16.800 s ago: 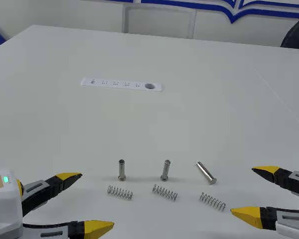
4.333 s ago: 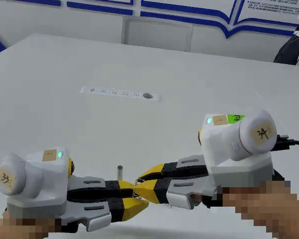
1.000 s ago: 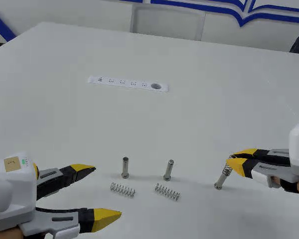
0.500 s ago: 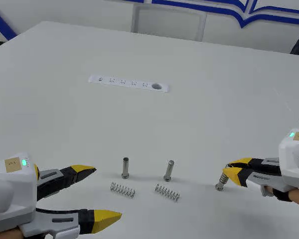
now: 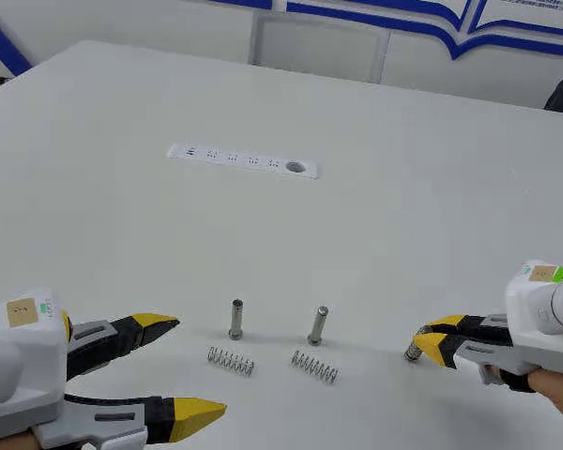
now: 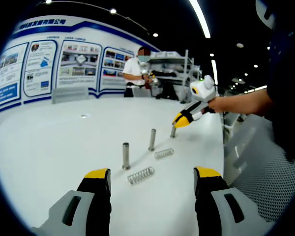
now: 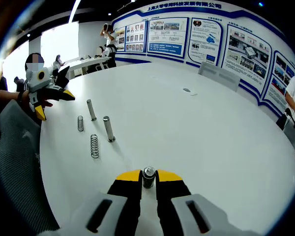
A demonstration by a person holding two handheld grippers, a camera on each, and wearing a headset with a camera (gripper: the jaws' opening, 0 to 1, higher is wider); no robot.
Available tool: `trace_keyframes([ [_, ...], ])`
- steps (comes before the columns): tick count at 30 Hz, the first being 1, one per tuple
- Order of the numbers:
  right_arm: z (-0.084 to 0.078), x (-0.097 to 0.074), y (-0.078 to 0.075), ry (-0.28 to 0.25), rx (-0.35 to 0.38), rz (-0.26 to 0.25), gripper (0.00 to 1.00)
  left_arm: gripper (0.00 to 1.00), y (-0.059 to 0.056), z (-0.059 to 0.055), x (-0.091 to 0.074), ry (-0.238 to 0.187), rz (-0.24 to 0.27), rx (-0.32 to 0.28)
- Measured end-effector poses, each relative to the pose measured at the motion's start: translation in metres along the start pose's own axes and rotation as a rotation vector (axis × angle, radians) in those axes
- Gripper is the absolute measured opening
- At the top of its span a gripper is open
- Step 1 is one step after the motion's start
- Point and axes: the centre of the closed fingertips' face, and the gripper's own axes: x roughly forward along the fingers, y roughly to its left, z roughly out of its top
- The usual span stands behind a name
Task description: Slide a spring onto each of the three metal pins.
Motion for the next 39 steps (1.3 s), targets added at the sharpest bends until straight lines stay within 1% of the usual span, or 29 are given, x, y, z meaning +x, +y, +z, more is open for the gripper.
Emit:
trace_keyframes([
  [3, -0.002, 0.001, 0.000, 0.011, -0.001, 0.000, 0.12, 0.70, -0.001, 0.000, 0.000, -0.002, -0.003, 0.000],
  [6, -0.002, 0.001, 0.000, 0.011, 0.003, -0.001, 0.15, 0.70, -0.001, 0.000, 0.001, -0.004, -0.005, 0.000],
  [11, -0.003, -0.001, 0.000, 0.017, -0.003, -0.003, 0.16, 0.70, 0.000, 0.002, 0.002, -0.009, -0.008, 0.002],
  [16, -0.004, -0.007, 0.001, 0.022, -0.002, -0.012, 0.18, 0.70, -0.001, 0.003, 0.003, -0.009, -0.011, 0.006],
  [20, -0.007, -0.014, 0.005, 0.033, -0.006, -0.014, 0.19, 0.70, -0.002, 0.003, 0.003, -0.009, -0.012, 0.006],
  [25, -0.009, -0.022, 0.016, 0.047, -0.004, 0.002, 0.19, 0.70, -0.003, 0.003, 0.004, -0.007, -0.014, 0.008],
  [29, -0.006, -0.025, 0.029, 0.054, -0.009, 0.030, 0.18, 0.70, -0.004, 0.004, 0.006, -0.004, -0.018, 0.011],
  [35, 0.000, -0.019, 0.050, 0.070, -0.034, 0.087, 0.18, 0.70, -0.004, 0.007, 0.007, -0.007, -0.019, 0.015],
  [36, 0.001, -0.016, 0.055, 0.075, -0.040, 0.104, 0.18, 0.70, -0.004, 0.007, 0.007, -0.007, -0.019, 0.016],
  [39, 0.007, -0.010, 0.066, 0.079, -0.063, 0.133, 0.18, 0.70, -0.005, 0.007, 0.006, -0.005, -0.018, 0.016],
])
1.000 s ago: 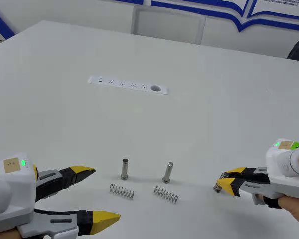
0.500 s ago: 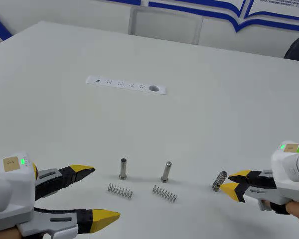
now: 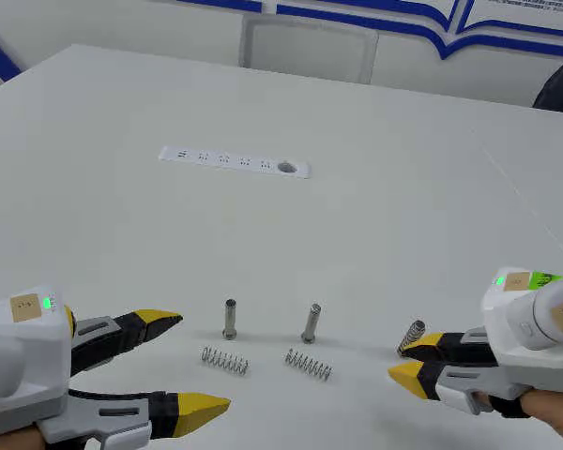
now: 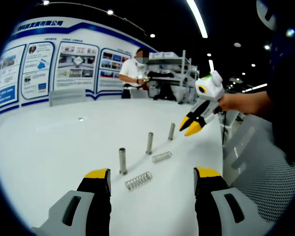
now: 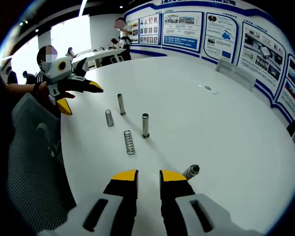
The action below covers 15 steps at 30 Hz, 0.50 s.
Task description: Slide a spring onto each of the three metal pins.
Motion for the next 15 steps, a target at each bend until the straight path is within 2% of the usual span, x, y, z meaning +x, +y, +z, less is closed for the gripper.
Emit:
trace_keyframes([
  [9, 0.025, 0.030, 0.024, 0.006, -0.080, 0.089, 0.18, 0.70, 0.000, 0.000, -0.002, 0.000, 0.005, -0.001],
  [15, 0.032, 0.047, 0.032, 0.027, -0.115, 0.128, 0.18, 0.70, 0.000, 0.000, -0.003, 0.001, 0.008, -0.001],
])
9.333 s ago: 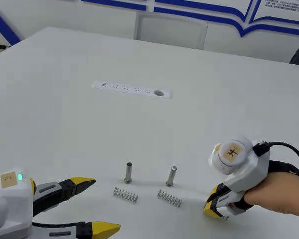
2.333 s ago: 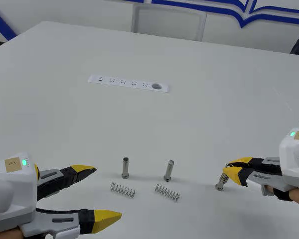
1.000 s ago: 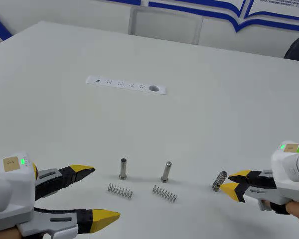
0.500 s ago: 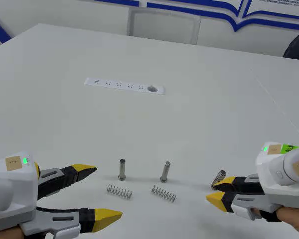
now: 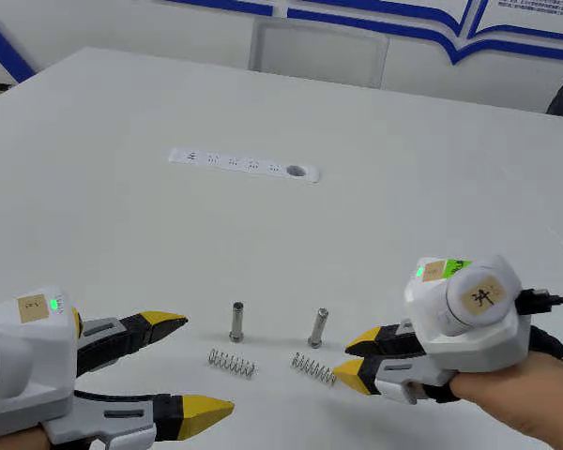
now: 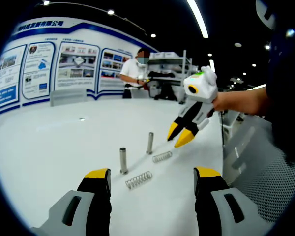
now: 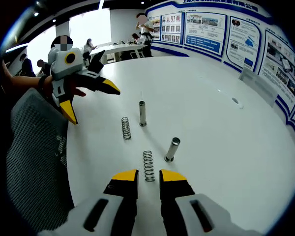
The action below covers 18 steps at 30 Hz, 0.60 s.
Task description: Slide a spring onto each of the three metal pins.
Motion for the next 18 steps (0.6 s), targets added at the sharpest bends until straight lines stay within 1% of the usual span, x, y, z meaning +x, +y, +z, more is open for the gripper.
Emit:
trace_keyframes([
  [4, 0.004, 0.011, 0.003, 0.021, -0.026, 0.024, 0.18, 0.70, 0.000, -0.001, 0.000, 0.001, -0.001, -0.002],
  [10, 0.008, 0.029, 0.004, 0.052, -0.059, 0.042, 0.18, 0.69, -0.002, -0.001, 0.002, 0.003, -0.007, -0.002],
  [14, 0.008, 0.038, 0.004, 0.080, -0.078, 0.048, 0.17, 0.69, -0.002, -0.001, 0.002, 0.002, -0.009, -0.003],
  [18, 0.006, 0.046, 0.002, 0.104, -0.079, 0.048, 0.17, 0.69, -0.002, -0.001, 0.002, 0.000, -0.010, -0.006],
])
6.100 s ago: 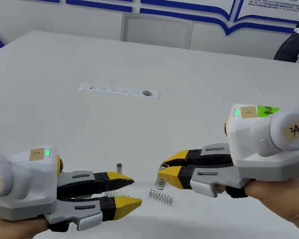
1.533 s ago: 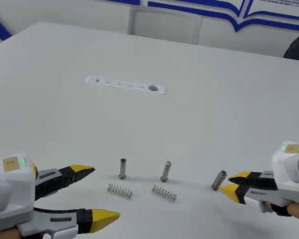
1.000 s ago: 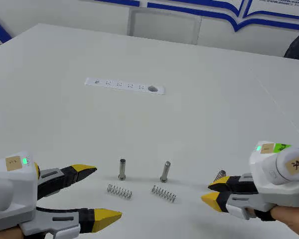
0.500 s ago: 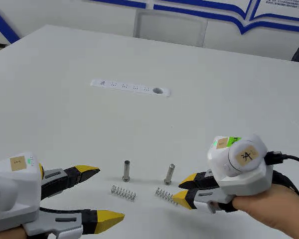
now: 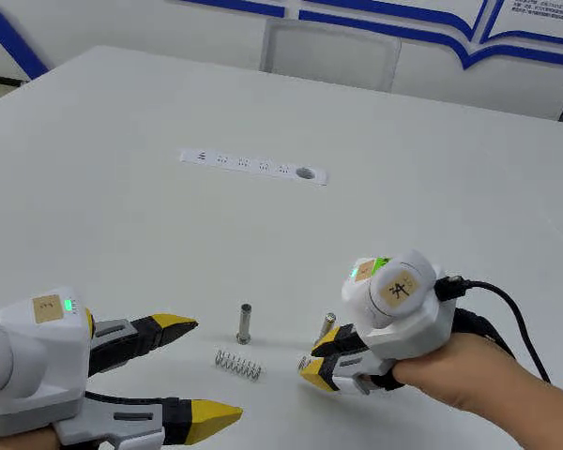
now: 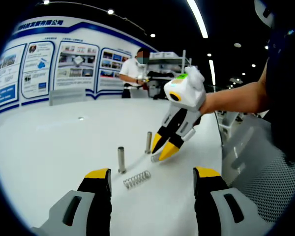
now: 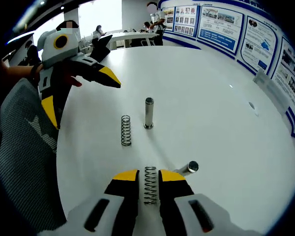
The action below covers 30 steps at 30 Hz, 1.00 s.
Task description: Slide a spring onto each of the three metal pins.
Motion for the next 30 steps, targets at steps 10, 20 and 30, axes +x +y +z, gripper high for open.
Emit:
trace_keyframes([
  [10, -0.004, 0.009, 0.000, 0.037, 0.013, 0.013, 0.15, 0.69, 0.001, -0.003, 0.003, -0.001, -0.008, -0.005],
  [20, -0.005, 0.010, -0.001, 0.048, 0.020, 0.015, 0.12, 0.68, -0.001, -0.003, 0.005, -0.002, -0.013, -0.006],
  [30, 0.005, -0.007, 0.007, -0.006, 0.021, -0.001, 0.11, 0.66, -0.003, -0.002, 0.006, -0.003, -0.017, -0.001],
])
